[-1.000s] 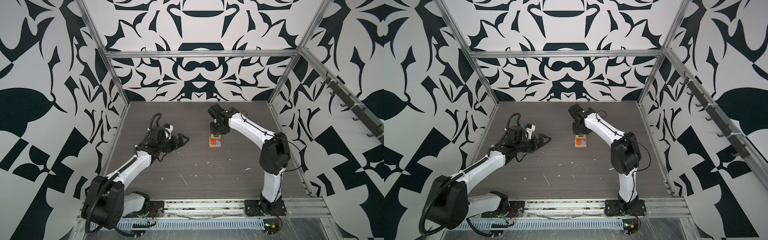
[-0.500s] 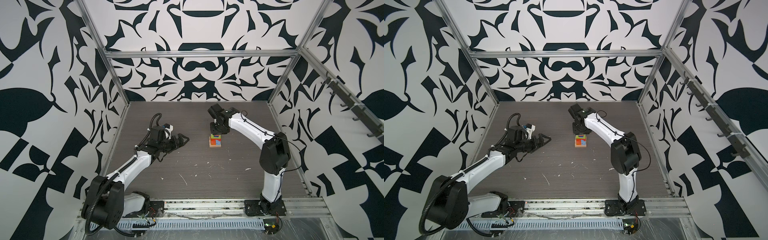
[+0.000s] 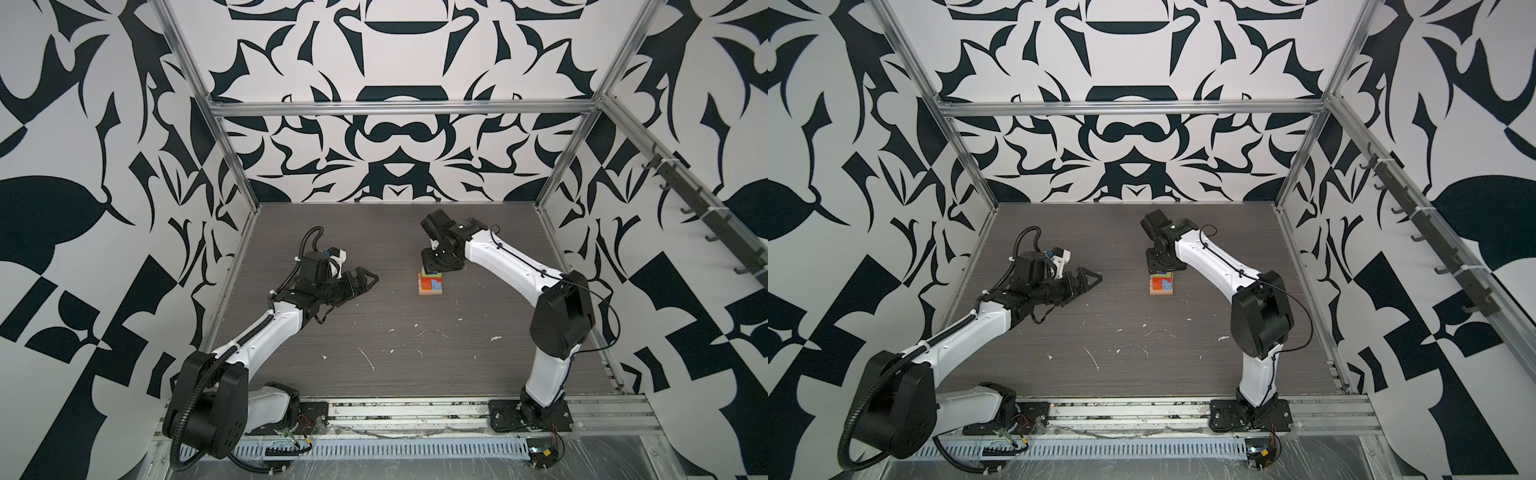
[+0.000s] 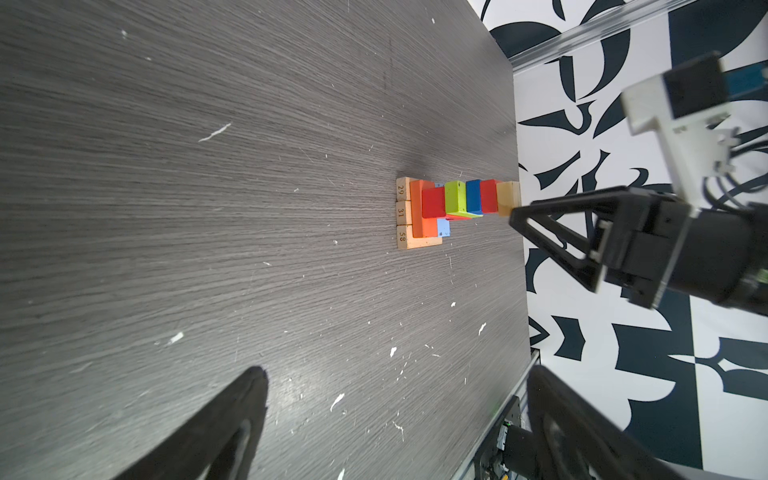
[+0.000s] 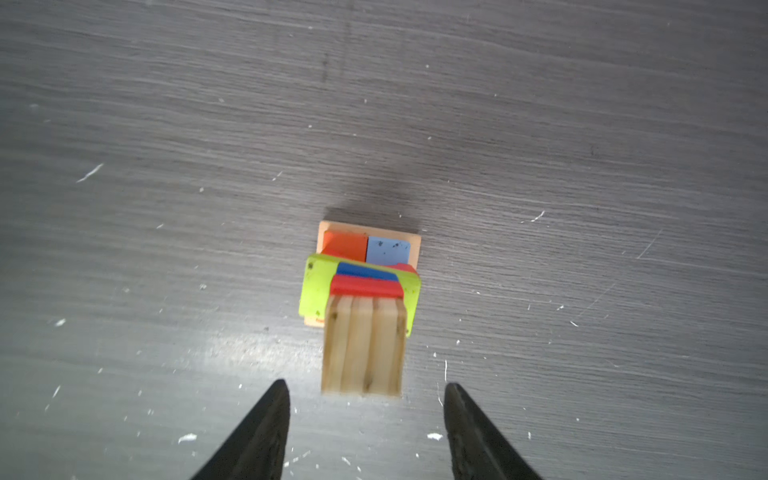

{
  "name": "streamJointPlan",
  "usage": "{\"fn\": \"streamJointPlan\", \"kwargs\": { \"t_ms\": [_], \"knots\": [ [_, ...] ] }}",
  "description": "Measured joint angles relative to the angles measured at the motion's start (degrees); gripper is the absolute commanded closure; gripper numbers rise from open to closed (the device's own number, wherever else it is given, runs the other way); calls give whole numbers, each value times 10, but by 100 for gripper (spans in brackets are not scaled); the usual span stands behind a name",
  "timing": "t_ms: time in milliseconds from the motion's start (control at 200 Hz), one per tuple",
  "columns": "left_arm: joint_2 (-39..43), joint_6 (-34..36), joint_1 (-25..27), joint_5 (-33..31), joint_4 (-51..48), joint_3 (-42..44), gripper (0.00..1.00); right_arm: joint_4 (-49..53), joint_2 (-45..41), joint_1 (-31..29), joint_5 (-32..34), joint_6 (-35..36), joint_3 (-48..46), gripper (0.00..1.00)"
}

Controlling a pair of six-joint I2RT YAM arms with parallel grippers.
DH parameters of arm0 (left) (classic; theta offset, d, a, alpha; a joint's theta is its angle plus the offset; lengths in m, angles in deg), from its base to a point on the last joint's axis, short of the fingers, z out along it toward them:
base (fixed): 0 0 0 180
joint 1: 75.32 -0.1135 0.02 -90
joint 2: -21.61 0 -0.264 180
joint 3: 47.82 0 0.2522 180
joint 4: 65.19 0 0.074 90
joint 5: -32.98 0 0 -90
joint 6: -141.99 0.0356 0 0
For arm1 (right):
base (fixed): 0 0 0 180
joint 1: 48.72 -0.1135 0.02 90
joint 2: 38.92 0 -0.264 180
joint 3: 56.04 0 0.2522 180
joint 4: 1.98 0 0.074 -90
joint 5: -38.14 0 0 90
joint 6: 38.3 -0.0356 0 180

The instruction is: Build the wood block tower

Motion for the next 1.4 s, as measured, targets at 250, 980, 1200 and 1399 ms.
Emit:
{"fn": "streamJointPlan", "kwargs": {
  "t_ms": [250,980,1200,1399],
  "knots": [
    [0,0,0,0,0,0,1,5,-6,0,-19,23,3,37],
    [24,7,1,0,-29,0,0,124,82,13,0,-26,148,37],
    [36,7,1,0,-30,0,0,134,83,30,-17,-24,149,37],
    [37,3,1,0,-29,0,0,134,92,36,-34,-24,149,39]
  ]
}}
